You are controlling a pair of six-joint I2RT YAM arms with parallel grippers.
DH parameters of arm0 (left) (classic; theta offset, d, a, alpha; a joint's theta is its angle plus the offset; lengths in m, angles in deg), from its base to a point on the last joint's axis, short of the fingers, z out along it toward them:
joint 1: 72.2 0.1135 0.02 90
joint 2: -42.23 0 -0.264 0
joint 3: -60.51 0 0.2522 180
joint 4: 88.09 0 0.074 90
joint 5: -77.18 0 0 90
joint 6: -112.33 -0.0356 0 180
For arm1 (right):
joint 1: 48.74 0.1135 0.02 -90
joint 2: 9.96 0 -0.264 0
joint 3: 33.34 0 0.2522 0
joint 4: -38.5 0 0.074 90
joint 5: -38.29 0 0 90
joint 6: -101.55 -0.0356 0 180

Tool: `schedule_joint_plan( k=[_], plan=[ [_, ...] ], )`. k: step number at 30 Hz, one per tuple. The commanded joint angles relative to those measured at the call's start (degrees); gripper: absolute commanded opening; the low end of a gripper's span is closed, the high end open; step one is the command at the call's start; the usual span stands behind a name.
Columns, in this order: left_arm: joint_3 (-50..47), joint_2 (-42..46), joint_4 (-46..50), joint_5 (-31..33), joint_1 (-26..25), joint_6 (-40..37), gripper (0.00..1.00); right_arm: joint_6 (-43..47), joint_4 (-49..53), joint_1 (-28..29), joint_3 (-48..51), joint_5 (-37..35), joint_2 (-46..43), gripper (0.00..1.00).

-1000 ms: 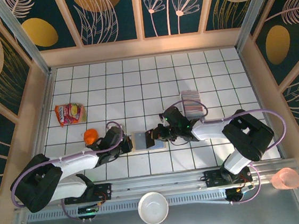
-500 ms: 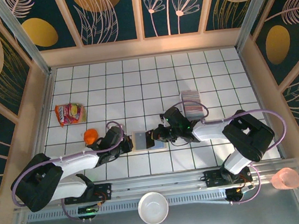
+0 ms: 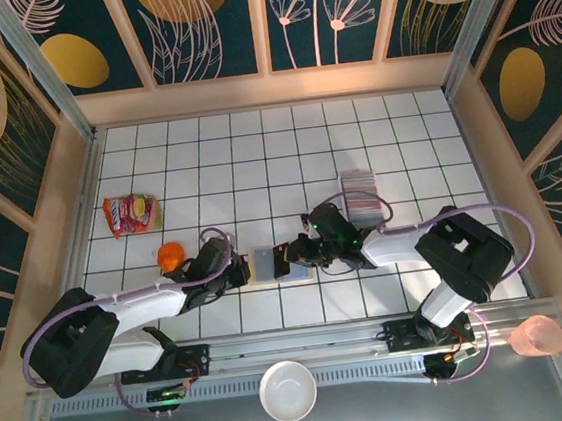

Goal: Put the credit cards into the card holder
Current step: Insert the credit card into the card slot.

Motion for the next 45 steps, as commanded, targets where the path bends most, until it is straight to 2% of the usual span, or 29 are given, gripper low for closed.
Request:
schedule_joint_plan(
  k=[1, 4, 14, 24, 29, 37, 45],
  plan=[
    [0.2, -1.1, 0.4, -2.0, -0.1, -1.0, 0.00, -0.6, -1.7, 0.4, 0.6, -1.8, 0.8, 0.00],
    [0.3, -1.1, 0.6, -2.0, -0.1, -1.0, 0.00, 1.4, 1.7, 0.0, -0.2, -3.4, -0.3, 0.00],
    [-0.1, -1.1, 0.0, -2.2, -0.1, -0.8, 0.00, -1.2, -1.8, 1.7, 0.1, -1.1, 1.2, 0.00],
    [-0.2, -1.7, -0.3, -2.3, -0.1, -0.7, 0.00, -1.2, 0.3, 2.4, 0.5, 0.4, 1.6, 0.00],
    [-0.3, -1.3, 0.1, -2.3, 0.0, -0.7, 0.00, -0.9, 3.2, 2.4, 0.0, -1.5, 1.5, 0.00],
    [-0.5, -0.6, 0.5, -2.3, -0.1, -0.7, 0.00, 1.7, 9.5, 2.4, -2.7, -5.7, 1.4, 0.16],
    [-0.3, -0.5, 0.0, -2.6, 0.0, -0.4, 0.00, 4.3, 13.6, 3.1, -5.7, -7.8, 1.8, 0.17]
  ],
)
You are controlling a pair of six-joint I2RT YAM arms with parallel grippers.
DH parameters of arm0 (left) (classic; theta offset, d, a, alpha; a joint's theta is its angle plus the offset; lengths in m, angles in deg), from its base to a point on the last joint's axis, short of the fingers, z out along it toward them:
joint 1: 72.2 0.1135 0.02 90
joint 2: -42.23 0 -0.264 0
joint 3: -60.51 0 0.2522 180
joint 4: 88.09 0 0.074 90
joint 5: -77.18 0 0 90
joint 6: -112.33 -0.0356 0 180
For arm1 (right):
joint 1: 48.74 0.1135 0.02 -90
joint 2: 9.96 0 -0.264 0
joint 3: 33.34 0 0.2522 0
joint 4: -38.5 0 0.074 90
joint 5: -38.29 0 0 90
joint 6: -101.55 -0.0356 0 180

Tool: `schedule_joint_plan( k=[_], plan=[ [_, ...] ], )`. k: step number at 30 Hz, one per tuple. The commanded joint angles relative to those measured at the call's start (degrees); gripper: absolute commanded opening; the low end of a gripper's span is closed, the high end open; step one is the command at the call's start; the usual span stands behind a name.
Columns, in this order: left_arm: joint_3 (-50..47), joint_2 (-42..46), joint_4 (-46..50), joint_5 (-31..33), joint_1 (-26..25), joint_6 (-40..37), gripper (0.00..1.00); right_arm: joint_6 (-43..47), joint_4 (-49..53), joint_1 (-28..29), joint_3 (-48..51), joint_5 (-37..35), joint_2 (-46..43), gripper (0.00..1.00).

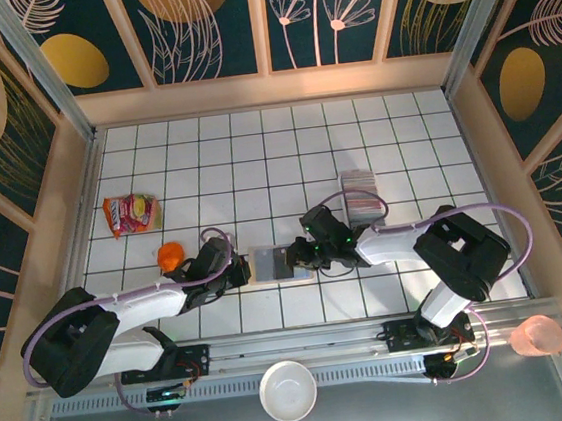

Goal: Put the credit cards into the card holder
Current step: Insert the credit card into the card slot.

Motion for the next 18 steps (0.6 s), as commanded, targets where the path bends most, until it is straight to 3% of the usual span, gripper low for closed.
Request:
schedule_joint_plan(
  k=[1, 14, 18],
  plan=[
    [-0.3, -0.4, 0.4, -2.3, 0.0, -0.6, 0.00, 2.1, 3.0, 1.1, -2.1, -2.2, 1.3, 0.16],
    [-0.6, -0.4, 0.3, -2.4, 0.0, -0.5, 0.00, 3.2, 5.1, 2.6, -5.9, -2.6, 3.5, 0.16],
    [-0.7, -0.3, 0.4, -2.2, -0.1, -0.5, 0.00, 4.1, 7.6, 2.6, -5.8, -4.2, 2.1, 0.02]
  ],
)
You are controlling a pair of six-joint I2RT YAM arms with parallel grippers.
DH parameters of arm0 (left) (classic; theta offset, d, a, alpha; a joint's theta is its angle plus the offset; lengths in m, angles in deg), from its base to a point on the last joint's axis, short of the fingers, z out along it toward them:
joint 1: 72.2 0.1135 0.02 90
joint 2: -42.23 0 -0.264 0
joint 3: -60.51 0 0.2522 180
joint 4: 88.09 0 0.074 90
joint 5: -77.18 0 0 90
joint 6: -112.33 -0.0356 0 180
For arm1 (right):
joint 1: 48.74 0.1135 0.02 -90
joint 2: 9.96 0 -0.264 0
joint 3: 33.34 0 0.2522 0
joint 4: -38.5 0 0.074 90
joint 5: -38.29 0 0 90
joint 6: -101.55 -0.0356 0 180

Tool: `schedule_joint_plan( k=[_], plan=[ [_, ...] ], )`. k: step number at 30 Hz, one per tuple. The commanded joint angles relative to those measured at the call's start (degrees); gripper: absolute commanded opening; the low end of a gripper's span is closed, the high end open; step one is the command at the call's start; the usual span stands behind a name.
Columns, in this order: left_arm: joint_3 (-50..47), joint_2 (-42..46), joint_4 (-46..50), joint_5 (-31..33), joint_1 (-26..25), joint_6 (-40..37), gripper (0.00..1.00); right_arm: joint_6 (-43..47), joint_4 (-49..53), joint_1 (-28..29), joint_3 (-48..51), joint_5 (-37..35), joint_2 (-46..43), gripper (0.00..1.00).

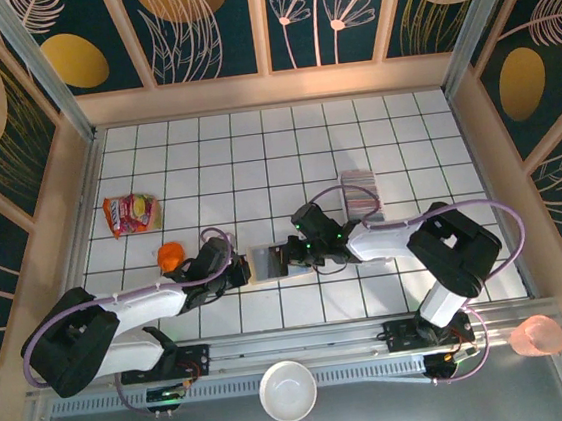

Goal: Put the credit cards into the card holder
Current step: Insert the credit card into the card slot.

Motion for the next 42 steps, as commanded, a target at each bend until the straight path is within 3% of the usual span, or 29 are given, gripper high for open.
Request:
schedule_joint_plan(
  k=[1, 7, 17, 42],
  plan=[
    [-0.7, -0.3, 0.4, -2.1, -0.1, -0.6, 0.00, 1.4, 3.8, 1.0, -0.8, -1.7, -0.6, 0.00],
    [-0.4, -0.4, 0.5, -2.1, -0.1, -0.6, 0.00, 2.7, 6.3, 0.6, -0.6, -2.5, -1.1, 0.00],
    [-0.6, -1.0, 0.4, -2.0, -0.1, -0.7, 0.00, 6.2, 7.8, -3.4, -0.1, 2.4, -1.8, 0.00],
    [-0.5, -1.7, 0.1, -2.1, -0.1, -0.9, 0.00, 7.6, 5.6, -2.9, -3.0, 9.3, 4.4, 0.00]
  ],
)
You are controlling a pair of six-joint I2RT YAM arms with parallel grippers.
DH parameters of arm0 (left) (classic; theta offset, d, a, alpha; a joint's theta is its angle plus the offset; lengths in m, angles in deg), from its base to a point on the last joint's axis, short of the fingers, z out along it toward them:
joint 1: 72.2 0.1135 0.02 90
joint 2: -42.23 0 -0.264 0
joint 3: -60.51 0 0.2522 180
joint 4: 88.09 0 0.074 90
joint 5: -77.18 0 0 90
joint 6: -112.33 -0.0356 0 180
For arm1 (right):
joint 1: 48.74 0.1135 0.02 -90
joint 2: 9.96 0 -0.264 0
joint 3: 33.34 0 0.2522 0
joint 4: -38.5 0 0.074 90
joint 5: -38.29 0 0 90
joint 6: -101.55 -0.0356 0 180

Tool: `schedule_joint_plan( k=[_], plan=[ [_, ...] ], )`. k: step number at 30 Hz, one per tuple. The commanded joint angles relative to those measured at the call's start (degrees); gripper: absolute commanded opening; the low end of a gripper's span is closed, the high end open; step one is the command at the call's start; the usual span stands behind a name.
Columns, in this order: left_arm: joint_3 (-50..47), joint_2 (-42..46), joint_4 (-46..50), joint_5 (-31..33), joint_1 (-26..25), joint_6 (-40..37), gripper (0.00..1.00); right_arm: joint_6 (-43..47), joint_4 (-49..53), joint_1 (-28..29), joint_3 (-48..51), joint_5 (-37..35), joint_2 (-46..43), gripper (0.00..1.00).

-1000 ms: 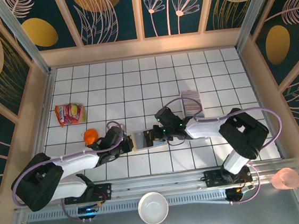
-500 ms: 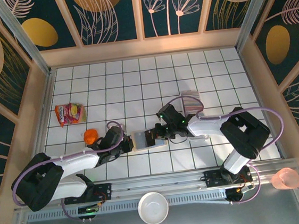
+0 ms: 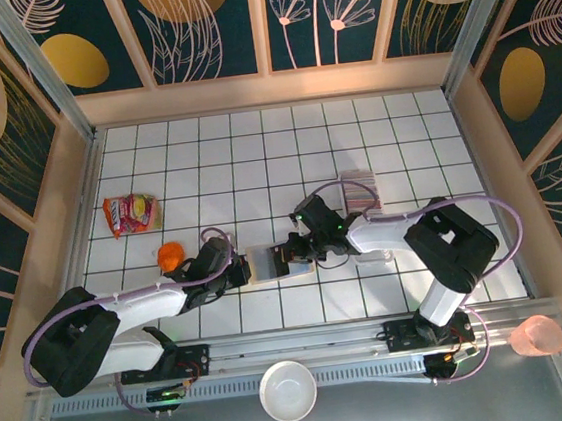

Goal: Put the credit cards into the card holder
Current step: Insert the credit card into the card slot.

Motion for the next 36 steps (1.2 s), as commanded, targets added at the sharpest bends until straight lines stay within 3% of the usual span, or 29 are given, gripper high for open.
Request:
schedule_joint_plan(
  k=[1, 13, 18, 23, 33, 36],
  plan=[
    [-0.5, -1.5, 0.5, -2.1, -0.1, -0.9, 0.00, 1.0, 2.6, 0.8, -0.8, 1.3, 2.5, 0.00],
    [-0.7, 0.7, 1.8, -0.9, -0.1, -1.1, 0.00, -1.5, -1.2, 1.8, -0.2, 2.2, 3.8, 0.03],
    [-0.5, 0.0, 1.9, -1.2, -0.1, -1.0, 0.00, -1.2, 0.0, 2.5, -1.5, 1.2, 4.0, 0.13],
    [-0.6, 0.0, 1.8, -1.1, -0.1, -1.1, 0.00, 0.5, 5.1, 2.5, -2.0, -4.4, 0.1, 0.27],
    [-0.2, 0.1, 2.3, -1.2, -0.1, -1.1, 0.00, 1.1, 6.9, 2.6, -2.7, -6.0, 0.0, 0.29],
    [-0.2, 0.3, 2.5, -1.3, -0.1, -1.1, 0.00, 1.3, 7.5, 3.0, -3.0, -6.8, 0.1, 0.40]
  ],
)
